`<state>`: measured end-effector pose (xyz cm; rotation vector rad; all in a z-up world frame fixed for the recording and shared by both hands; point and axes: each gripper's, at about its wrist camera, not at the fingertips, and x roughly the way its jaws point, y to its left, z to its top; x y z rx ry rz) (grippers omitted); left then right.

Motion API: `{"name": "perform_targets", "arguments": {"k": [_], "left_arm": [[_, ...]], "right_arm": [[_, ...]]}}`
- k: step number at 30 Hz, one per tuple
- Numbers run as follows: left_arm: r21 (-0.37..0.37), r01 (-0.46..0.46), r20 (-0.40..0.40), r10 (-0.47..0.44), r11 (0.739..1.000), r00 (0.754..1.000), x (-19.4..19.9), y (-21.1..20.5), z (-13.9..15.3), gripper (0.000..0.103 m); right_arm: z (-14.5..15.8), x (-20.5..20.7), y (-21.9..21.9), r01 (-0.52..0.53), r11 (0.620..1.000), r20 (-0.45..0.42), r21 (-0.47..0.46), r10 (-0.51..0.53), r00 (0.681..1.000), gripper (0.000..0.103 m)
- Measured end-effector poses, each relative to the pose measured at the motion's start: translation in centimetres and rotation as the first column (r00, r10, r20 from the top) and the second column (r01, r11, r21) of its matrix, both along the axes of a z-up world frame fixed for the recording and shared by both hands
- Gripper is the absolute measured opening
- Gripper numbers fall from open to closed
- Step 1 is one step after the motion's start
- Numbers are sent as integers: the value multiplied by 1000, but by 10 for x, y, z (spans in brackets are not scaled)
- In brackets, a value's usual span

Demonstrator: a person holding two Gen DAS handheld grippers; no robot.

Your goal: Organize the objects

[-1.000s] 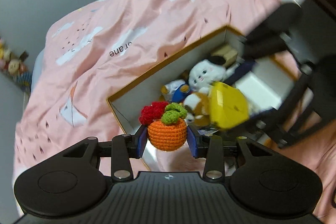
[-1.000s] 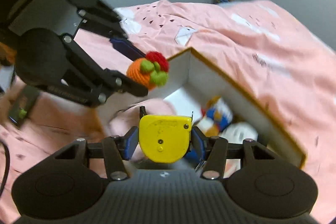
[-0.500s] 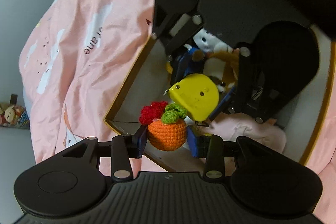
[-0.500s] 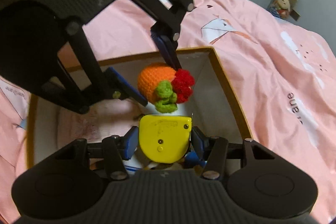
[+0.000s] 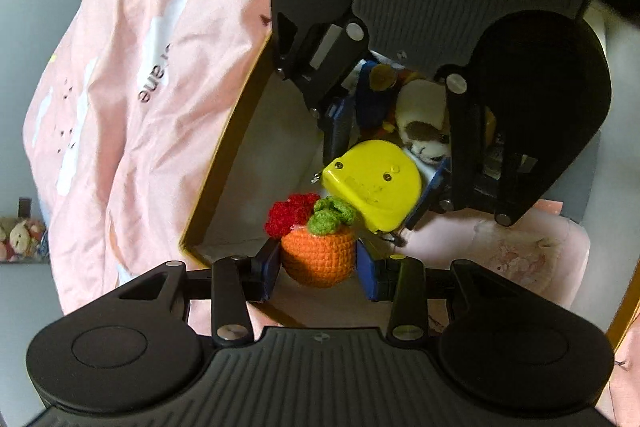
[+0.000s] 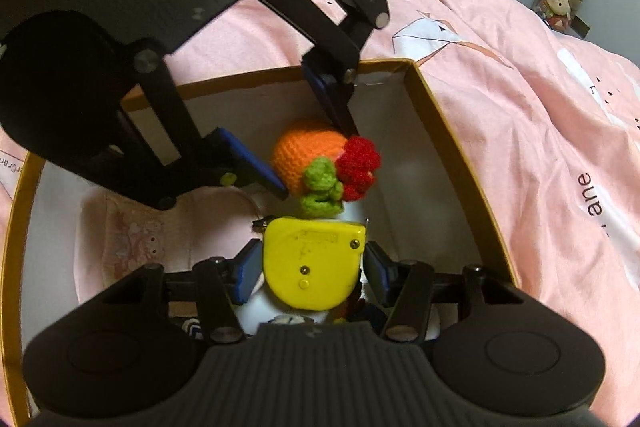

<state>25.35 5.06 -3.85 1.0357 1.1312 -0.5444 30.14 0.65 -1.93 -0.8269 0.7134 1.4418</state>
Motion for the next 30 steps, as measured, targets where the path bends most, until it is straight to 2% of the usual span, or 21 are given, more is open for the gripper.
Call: {"name": "perform_targets", "arguments": {"k": [5,12,16,18,22,25,28,30], "left_arm": [[54,32,-5,-32,998,999,-4,-2,-12,50],[54,6,-24,-5,999,1000,-2,0,-17,50],[43,2,-22,-1,999,1000,-5,0,-12,61],[26,-4,-11,5,1000,1000,-8,1,-5,62],[-43,-66,44,68,997,997,-17,3,16,62],[-114,-127,95,138,985,986,-30,5,36,62],[-186,-188,164,219,964,962,-36,-4,61,62],[-254,-229,201,283,940,938,-38,-18,81,64]], "right_arm": [[7,-1,-9,17,1000,4,13,-17,1000,58],[15,-1,-15,46,999,18,23,-46,999,59],[23,-2,-18,87,995,4,41,-87,996,59],[28,-1,-24,108,993,7,51,-108,994,59],[36,-2,-46,180,982,17,62,-181,983,60],[47,-5,-44,277,960,31,43,-279,960,61],[64,-16,-59,363,931,23,42,-364,931,61],[77,-23,-66,419,907,0,52,-419,908,63]]}}
